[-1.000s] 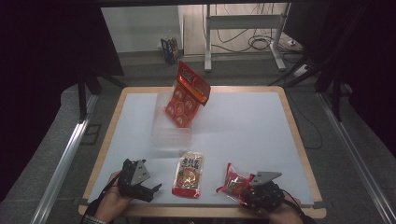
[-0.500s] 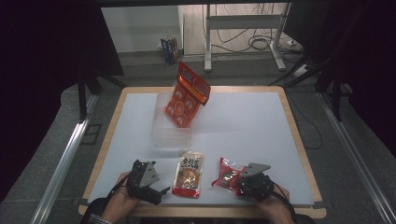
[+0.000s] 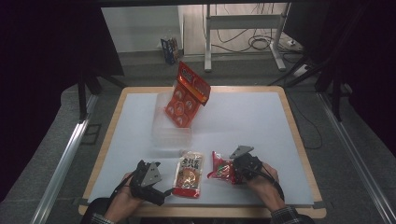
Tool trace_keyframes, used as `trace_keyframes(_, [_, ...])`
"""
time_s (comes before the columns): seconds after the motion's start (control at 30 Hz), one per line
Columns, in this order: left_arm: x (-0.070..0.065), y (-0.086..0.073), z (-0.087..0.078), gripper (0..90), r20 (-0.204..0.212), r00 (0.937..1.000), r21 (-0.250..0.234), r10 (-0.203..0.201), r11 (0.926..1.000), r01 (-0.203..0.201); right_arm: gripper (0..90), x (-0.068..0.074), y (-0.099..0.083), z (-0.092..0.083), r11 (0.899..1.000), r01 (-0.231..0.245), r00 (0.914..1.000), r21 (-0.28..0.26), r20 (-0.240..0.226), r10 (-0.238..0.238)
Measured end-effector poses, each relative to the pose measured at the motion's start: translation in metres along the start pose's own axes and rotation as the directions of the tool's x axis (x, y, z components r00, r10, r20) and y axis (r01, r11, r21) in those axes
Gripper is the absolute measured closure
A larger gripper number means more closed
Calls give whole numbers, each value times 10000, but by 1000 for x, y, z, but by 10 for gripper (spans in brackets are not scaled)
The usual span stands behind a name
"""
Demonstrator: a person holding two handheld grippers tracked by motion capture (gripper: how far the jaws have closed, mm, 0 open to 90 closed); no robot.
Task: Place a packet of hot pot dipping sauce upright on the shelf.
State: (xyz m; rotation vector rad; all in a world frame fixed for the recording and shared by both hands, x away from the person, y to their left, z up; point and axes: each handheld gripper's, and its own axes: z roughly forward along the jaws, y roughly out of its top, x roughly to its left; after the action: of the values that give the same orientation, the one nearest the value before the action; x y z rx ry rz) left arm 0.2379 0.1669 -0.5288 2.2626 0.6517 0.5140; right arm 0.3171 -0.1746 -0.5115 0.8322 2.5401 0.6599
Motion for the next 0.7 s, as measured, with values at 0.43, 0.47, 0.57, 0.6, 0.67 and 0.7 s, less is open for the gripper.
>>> trace_keyframes(0.43, [2, 23, 11, 32, 1812, 9831, -953, -248, 9945, 427, 755, -16, -6, -10, 9938, -1043, 9910, -374, -885, 1007])
trace_keyframes(0.47, [3, 26, 13, 39, 1850, 9825, -1003, -214, 9941, 406, 735, -17, -8, -11, 9927, -1127, 9895, -438, -953, 1082])
trace_keyframes(0.57, [5, 33, 16, 91, 1841, 9829, -1219, -99, 9920, 328, 667, -19, -11, -14, 9893, -1288, 9869, -690, -1065, 1211])
trace_keyframes(0.6, [6, 37, 18, 123, 1884, 9820, -1299, -107, 9909, 357, 639, -20, -12, -16, 9873, -1374, 9858, -800, -1079, 1284])
trace_keyframes(0.67, [8, 43, 22, 180, 2047, 9788, -1420, -91, 9891, 389, 590, -21, -14, -19, 9834, -1465, 9847, -1070, -1105, 1347])
trace_keyframes(0.7, [8, 48, 25, 209, 2129, 9771, -1457, -38, 9887, 356, 578, -22, -15, -21, 9828, -1450, 9852, -1145, -1080, 1328])
